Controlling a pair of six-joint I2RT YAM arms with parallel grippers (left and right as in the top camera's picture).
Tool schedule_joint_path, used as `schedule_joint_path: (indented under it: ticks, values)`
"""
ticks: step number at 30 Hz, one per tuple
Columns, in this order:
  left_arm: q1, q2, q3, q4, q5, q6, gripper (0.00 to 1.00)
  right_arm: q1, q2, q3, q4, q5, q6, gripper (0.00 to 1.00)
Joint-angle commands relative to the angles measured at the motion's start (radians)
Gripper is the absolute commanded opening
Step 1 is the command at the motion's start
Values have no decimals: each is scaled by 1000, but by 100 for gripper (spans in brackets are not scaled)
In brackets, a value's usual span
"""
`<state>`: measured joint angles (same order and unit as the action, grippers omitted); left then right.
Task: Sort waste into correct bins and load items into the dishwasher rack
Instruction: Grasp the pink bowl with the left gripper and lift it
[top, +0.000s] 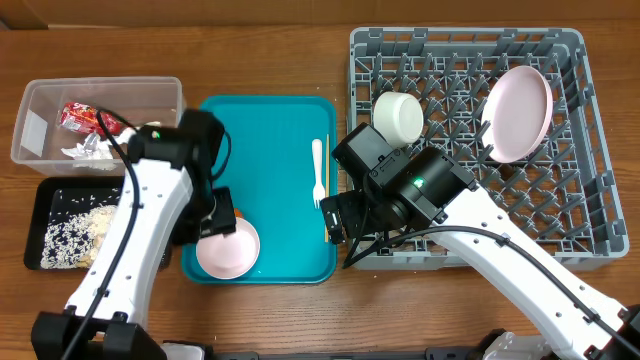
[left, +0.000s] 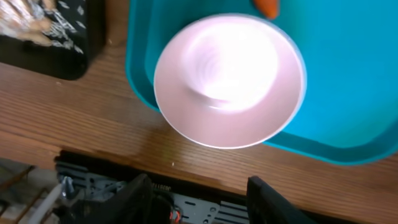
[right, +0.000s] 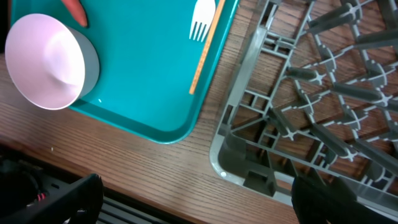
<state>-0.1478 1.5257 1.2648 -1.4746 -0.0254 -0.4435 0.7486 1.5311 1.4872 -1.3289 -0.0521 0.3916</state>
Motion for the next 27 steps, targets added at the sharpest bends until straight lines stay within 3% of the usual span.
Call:
schedule_joint_path:
  ticks: [1, 9, 18, 27]
  values:
    - [38, -8, -110, 66, 34, -16, 54, 3, 1, 6, 3, -2, 2, 100]
    - [146, -8, -144, 146, 45, -16, 69, 3, 1, 6, -1, -2, 2, 100]
    - [156, -7, -162, 217, -73, -53, 76, 3, 1, 6, -11, -2, 2, 100]
    - [154, -7, -269, 350, -8, -50, 80, 3, 1, 6, -17, -14, 6, 100]
